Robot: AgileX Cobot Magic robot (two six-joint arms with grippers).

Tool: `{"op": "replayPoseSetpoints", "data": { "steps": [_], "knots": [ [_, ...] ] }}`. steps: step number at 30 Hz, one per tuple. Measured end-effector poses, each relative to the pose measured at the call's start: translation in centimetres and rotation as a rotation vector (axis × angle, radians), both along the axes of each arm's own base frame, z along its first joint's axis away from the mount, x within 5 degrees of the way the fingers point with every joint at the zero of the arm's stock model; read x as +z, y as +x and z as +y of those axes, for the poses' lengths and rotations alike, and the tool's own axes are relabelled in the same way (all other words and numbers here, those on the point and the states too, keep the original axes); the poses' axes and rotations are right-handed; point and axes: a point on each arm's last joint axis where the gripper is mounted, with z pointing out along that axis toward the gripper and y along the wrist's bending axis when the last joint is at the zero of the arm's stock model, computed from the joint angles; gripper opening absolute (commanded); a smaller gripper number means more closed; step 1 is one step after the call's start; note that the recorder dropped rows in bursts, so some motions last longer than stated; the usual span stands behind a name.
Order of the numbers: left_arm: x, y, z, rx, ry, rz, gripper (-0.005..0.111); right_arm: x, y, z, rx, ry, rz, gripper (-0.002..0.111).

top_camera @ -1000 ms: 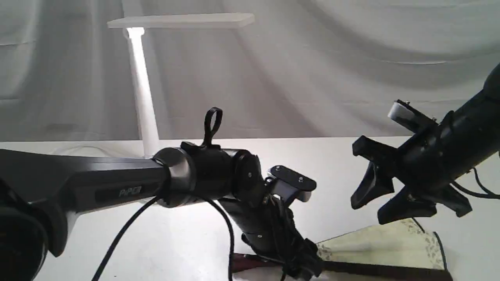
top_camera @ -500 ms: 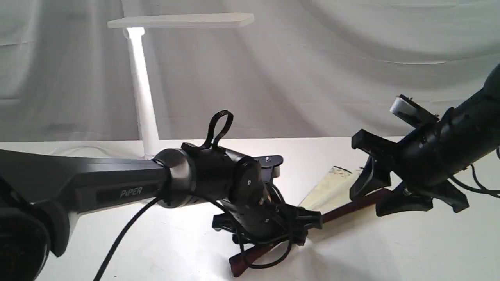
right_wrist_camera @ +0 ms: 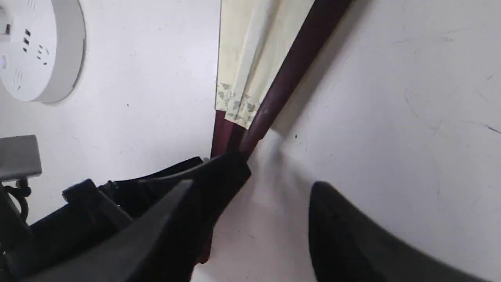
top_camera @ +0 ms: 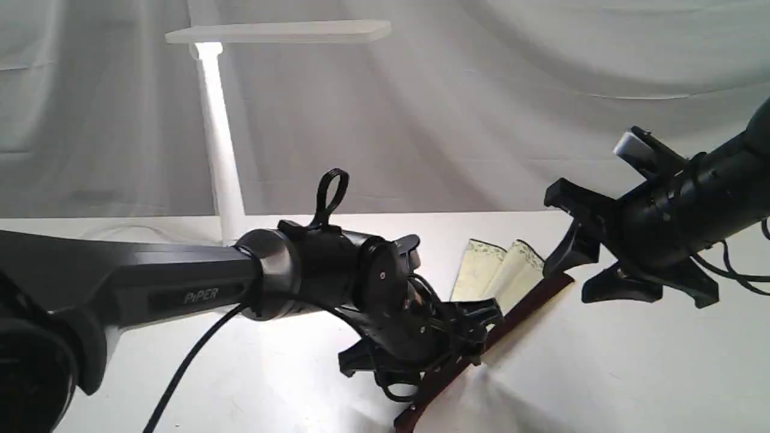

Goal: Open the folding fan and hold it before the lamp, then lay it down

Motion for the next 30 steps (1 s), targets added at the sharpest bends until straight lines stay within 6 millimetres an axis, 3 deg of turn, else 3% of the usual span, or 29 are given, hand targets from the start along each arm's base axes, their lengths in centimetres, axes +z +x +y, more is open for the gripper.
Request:
{"op": "replayPoseSetpoints", "data": {
  "steps": [6,12,17,20,25,30],
  "knots": [
    [2.6,-0.5,0.4,-0.158,0.063,-0.059,0.067,-1.1,0.4,0.1,-0.037,0.05,0.04,0.044],
    [5.3,-0.9,2.1,-0.298,0.262,-0.111,0.067,-3.5,1.4,-0.1,-0.098,0.169,0.089,0.044],
    [5.4,-1.5,3.3,-0.35,0.39,-0.042,0.067,-5.6,2.3,0.2,-0.097,0.254,0.088,0.044],
    [5.3,-1.6,3.8,-0.364,0.416,-0.012,0.067,-7.3,2.8,0.5,-0.099,0.308,0.105,0.05],
    [5.2,-0.7,5.6,-0.336,0.437,0.028,0.067,-9.4,3.3,1.0,-0.134,0.4,0.145,0.056],
    [5.2,0.0,6.7,-0.31,0.442,0.035,0.067,-10.2,3.8,3.0,-0.16,0.416,0.141,0.055]
  ]
}}
